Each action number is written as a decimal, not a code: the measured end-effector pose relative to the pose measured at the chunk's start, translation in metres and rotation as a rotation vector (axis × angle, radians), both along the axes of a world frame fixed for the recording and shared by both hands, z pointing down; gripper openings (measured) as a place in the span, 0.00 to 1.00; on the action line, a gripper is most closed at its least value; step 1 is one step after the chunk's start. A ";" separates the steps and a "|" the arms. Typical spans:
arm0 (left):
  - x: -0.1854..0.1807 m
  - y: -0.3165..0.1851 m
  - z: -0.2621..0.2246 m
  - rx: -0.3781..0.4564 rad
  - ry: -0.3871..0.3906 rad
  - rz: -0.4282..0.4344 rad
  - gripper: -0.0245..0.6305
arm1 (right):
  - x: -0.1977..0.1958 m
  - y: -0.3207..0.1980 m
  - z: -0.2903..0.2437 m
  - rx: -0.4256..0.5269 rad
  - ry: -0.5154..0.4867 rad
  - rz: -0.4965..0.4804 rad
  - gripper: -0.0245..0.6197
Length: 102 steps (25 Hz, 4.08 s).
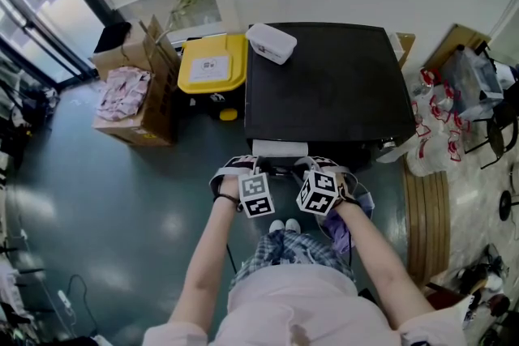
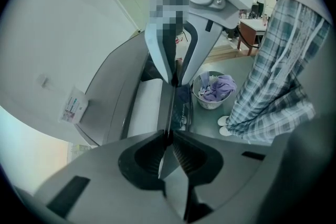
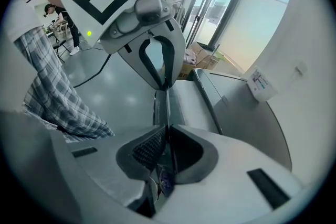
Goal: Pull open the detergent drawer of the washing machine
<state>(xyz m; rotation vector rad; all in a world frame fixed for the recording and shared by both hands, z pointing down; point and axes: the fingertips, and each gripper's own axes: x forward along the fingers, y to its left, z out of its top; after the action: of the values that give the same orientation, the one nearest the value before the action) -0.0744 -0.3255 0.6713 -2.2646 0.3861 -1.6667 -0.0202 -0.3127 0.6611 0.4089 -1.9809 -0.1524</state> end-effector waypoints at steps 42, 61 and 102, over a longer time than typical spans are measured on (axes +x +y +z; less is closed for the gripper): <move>-0.003 0.114 0.003 -0.025 0.002 -0.041 0.14 | -0.002 0.113 0.005 -0.061 -0.028 -0.033 0.12; -0.009 0.177 0.015 -0.047 -0.007 -0.068 0.14 | -0.008 0.178 0.017 -0.116 -0.045 -0.062 0.11; 0.005 0.154 -0.075 0.033 0.393 -0.257 0.40 | 0.024 0.152 -0.075 -0.100 -0.508 0.201 0.40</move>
<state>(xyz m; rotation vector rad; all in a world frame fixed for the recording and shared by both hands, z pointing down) -0.0693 -0.1717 0.5960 -2.6049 0.8182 -1.2956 0.0036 -0.1602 0.5864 0.6236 -2.4133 0.1977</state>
